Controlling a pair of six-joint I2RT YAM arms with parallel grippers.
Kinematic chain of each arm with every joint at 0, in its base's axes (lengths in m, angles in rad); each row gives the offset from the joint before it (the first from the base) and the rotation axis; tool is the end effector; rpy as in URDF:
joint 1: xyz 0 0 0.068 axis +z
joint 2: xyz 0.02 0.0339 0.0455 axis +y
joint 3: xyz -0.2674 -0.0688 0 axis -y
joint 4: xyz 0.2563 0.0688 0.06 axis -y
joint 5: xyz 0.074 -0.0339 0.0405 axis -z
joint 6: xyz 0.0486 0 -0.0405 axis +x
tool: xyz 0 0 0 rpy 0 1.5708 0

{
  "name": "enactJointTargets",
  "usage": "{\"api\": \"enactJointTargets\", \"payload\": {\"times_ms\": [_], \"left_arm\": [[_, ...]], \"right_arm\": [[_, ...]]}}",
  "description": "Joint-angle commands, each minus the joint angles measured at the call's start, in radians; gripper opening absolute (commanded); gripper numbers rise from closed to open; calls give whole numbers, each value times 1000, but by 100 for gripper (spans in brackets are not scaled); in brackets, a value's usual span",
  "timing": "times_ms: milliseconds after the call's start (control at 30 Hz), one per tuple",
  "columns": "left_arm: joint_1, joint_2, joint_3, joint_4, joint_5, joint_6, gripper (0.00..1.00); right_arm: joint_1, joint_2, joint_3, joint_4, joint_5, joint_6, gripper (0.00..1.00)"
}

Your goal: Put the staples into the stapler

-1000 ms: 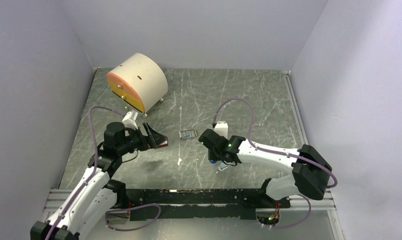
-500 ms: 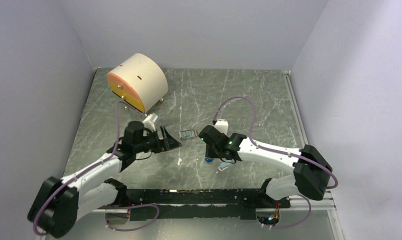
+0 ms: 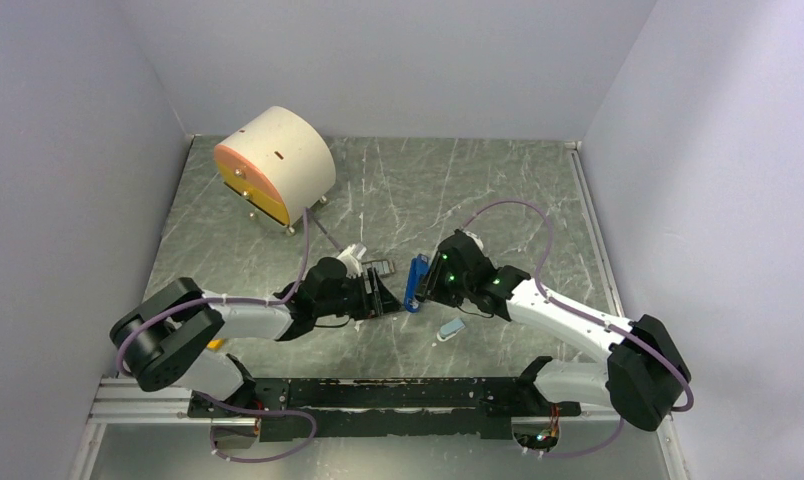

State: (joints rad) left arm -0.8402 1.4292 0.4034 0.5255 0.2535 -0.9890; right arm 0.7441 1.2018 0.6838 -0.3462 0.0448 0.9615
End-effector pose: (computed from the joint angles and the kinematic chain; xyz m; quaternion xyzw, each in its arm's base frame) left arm 0.1729 -0.2112 0.1321 0.0009 0.8557 -0.4672 0.2225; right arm 0.1894 0.1715 0.1949 0.1095 0.9316 0.2467 0.2434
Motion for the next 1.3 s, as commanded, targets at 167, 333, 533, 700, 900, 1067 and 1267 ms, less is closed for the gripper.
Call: {"api": "enactJointTargets", "payload": {"times_ms": [167,333,533,700,900,1067,1267], "left_arm": [[-18,100,87,141,-41,15,50],[-24,140,106,125,-51,29,35],[-24,174,105,151,-23,40,22],[-27,201,112,145,-14,48,6],[-29,197,119,89,-30,86,5],[-34,206,133,48,-37,119,5],[-39,234,165,23,0,131,5]], "right_arm": [[-23,-47,-29,118,-98,42,16],[-27,-60,-42,144,-101,48,15],[-30,-62,-50,151,-95,54,15],[-34,-62,-42,122,-48,53,13],[-53,-81,30,7,103,35,12],[-81,-89,106,-64,225,4,12],[-163,-83,150,-36,272,-102,13]]}}
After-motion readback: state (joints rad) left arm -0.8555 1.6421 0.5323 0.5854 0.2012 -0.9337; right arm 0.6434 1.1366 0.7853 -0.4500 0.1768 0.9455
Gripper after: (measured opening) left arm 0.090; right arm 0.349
